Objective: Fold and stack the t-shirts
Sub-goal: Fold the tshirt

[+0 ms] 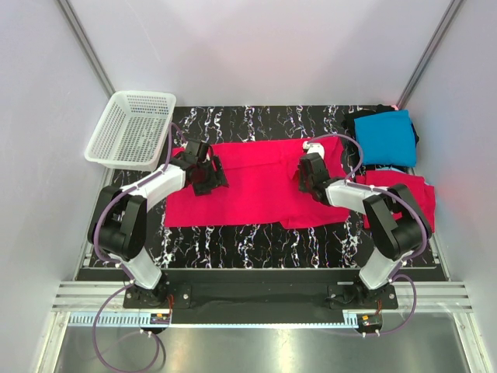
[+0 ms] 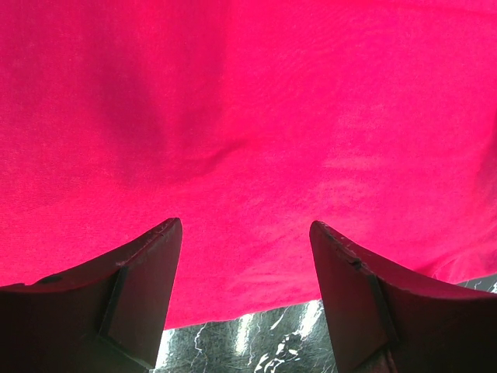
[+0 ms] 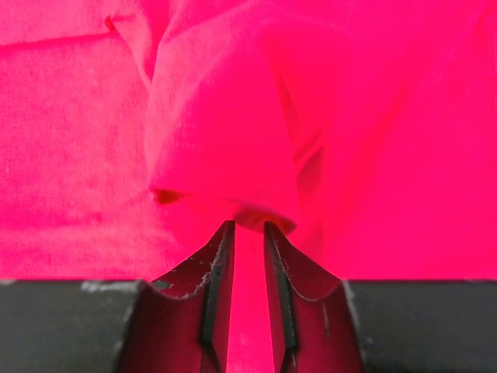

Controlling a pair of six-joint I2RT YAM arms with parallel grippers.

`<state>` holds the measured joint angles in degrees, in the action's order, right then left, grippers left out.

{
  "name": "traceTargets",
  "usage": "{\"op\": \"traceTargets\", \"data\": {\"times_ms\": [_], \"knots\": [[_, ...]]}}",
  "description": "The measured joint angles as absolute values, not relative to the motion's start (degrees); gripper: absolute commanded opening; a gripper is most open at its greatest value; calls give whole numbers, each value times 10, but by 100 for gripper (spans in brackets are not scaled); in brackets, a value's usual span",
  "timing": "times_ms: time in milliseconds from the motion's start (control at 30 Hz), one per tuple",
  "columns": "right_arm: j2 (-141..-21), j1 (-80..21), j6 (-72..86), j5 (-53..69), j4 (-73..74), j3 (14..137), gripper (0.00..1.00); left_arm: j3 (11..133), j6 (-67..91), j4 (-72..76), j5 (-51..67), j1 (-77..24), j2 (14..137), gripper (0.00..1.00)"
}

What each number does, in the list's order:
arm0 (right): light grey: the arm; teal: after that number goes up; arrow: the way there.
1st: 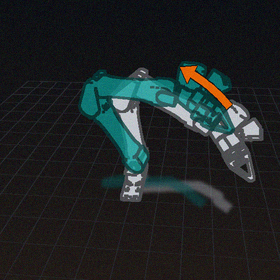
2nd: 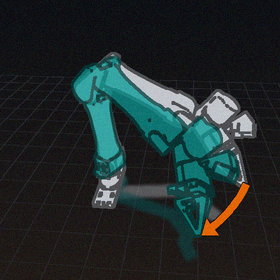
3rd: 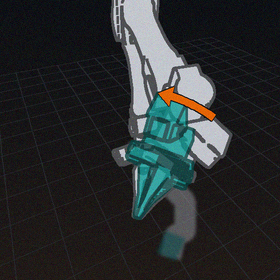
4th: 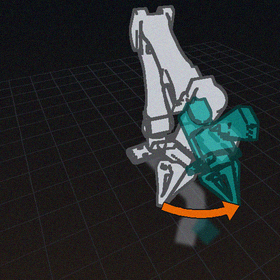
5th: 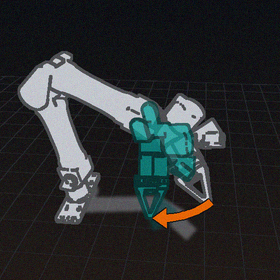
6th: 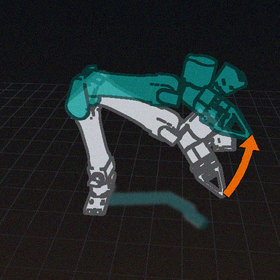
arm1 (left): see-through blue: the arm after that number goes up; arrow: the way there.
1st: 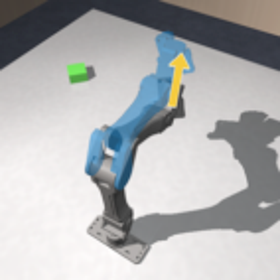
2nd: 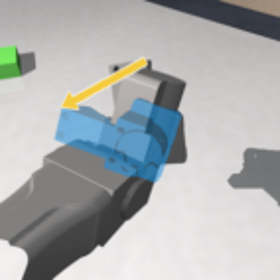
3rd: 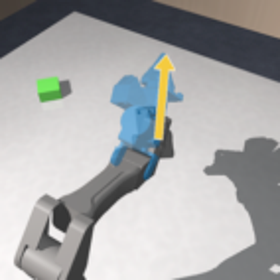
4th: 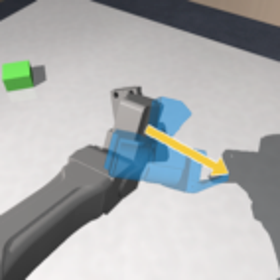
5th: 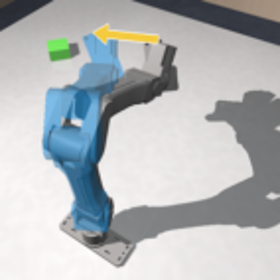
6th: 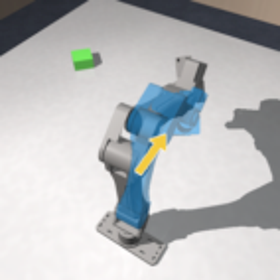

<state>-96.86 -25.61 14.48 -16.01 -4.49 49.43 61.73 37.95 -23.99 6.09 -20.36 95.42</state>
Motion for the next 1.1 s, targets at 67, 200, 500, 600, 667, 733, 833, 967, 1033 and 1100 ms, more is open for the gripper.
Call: {"op": "traceTargets", "data": {"times_ms": [67, 200, 500, 600, 667, 733, 833, 967, 1033, 1100], "knots": [[-977, -256, 141, -165, -49, 499, 27, 617, 379, -240, 61, -204, 954, 72], [-982, -259, 136, -190, -49, 502, 27, 617, 375, -240, 61, -204, 954, 72], [-978, -262, 135, -224, -45, 507, 26, 617, 375, -240, 61, -204, 954, 72], [-977, -263, 135, -230, -42, 507, 25, 617, 375, -240, 61, -204, 954, 72], [-976, -264, 136, -231, -36, 507, 25, 617, 375, -240, 61, -204, 954, 72], [-972, -267, 138, -231, -30, 507, 25, 617, 375, -240, 61, -204, 954, 72], [-957, -274, 140, -232, -20, 507, 25, 617, 375, -240, 61, -204, 954, 72], [-929, -281, 142, -237, -12, 507, 25, 617, 375, -240, 61, -204, 954, 72], [-923, -282, 143, -246, -11, 507, 25, 617, 375, -240, 61, -204, 954, 72], [-923, -282, 144, -251, -2, 509, 25, 617, 375, -240, 61, -204, 954, 72]]}}
